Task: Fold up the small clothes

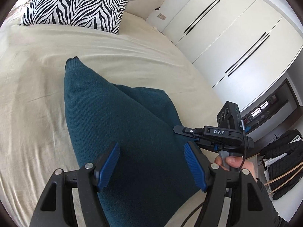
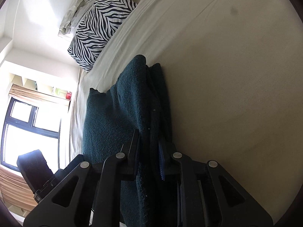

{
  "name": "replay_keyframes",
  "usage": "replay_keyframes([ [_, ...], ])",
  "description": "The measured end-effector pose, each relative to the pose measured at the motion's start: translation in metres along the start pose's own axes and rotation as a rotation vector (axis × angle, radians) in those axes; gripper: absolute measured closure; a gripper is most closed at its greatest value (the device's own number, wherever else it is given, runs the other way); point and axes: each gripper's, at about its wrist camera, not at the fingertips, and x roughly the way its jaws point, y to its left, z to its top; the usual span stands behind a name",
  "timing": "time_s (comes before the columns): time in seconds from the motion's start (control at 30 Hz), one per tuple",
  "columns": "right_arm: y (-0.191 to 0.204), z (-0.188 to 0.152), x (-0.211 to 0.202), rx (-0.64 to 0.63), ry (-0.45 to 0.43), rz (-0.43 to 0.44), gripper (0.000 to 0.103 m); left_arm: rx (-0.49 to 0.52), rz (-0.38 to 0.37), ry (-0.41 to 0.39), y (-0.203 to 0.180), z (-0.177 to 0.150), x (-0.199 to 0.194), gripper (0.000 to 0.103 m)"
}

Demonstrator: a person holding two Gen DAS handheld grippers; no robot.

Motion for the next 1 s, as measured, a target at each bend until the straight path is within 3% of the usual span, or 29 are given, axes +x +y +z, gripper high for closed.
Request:
replay_keyframes([
  [0.13,0.028,0.009,-0.024,-0.072,-0.081,-0.067,0.086,0.033,0.044,-0.002,0.003,0.019,0.018,0.031],
  [0.23,0.046,0.023,-0.033,-0.083,-0.103,0.041,0.086,0.043,0.092,0.063,0.011,0.030,0.046,0.035],
  [0.37,0.080,0.040,-0.001,-0.132,-0.036,0.081,0.086,0.000,0.083,0.110,0.026,0.027,0.062,0.037],
  [0.53,0.053,0.053,0.054,-0.030,0.031,0.002,0.087,0.033,0.108,0.148,0.027,0.027,0.074,0.038],
  [0.67,0.026,0.055,0.055,0.016,-0.017,0.084,0.094,0.018,0.102,0.146,0.032,0.029,0.078,0.040],
  [0.83,0.041,0.042,0.025,-0.035,-0.034,0.010,0.088,0.029,0.107,0.121,0.028,0.025,0.064,0.043],
  [1.0,0.064,-0.012,-0.027,-0.136,-0.034,0.117,0.088,0.039,0.102,0.058,0.007,0.007,0.017,0.047],
])
